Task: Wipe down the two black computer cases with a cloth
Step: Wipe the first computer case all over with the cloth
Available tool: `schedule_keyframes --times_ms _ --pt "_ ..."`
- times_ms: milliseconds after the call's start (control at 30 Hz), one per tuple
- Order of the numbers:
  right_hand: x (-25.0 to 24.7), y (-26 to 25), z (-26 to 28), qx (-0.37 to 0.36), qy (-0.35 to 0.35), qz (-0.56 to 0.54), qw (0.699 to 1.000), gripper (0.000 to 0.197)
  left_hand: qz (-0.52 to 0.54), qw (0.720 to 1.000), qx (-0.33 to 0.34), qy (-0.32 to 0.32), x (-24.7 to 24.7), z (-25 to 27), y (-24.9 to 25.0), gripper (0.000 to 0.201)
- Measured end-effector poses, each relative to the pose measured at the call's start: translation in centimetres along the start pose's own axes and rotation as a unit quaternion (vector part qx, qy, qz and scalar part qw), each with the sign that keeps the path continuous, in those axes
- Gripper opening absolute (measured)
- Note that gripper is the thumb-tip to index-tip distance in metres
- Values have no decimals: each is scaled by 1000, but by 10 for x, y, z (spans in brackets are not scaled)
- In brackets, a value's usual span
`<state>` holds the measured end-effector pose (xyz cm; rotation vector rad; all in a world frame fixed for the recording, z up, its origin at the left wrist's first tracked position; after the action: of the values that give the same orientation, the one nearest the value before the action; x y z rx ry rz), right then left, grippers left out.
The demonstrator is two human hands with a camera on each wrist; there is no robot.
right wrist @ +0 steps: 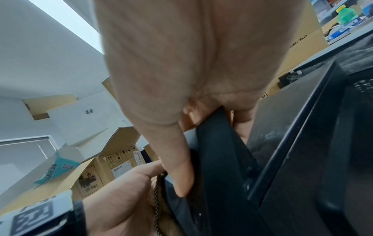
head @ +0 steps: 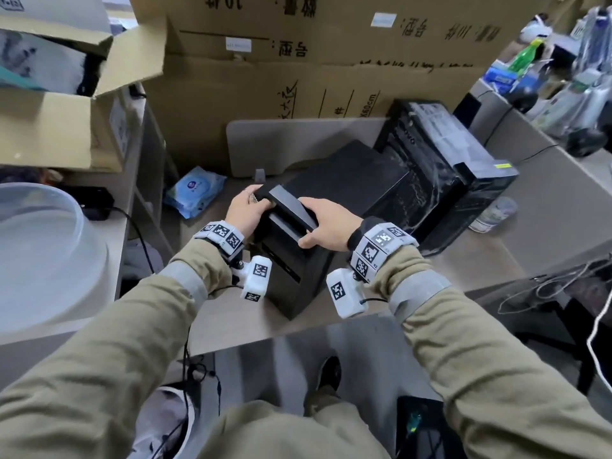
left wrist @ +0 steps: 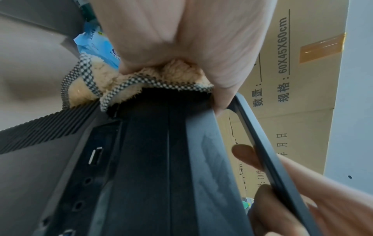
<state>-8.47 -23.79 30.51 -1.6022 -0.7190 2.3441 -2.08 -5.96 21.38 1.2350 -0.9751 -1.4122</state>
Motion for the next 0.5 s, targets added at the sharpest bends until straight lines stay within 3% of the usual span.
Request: schedule_keyframes --times_ms 267,500 --pt "1 -4 -11 -30 -34 41 998 76 35 999 4 33 -15 24 -16 34" --pt "-17 4 -24 -54 -87 100 990 85 60 995 5 82 -1 49 -32 51"
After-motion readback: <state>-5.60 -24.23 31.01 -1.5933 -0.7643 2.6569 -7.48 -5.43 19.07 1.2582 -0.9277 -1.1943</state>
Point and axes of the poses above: each hand's wrist, its own z-axis away from the middle knuckle, its own x-axis out of the palm, y = z × x, the point moved 1 cm from there along -z, towards the middle knuckle
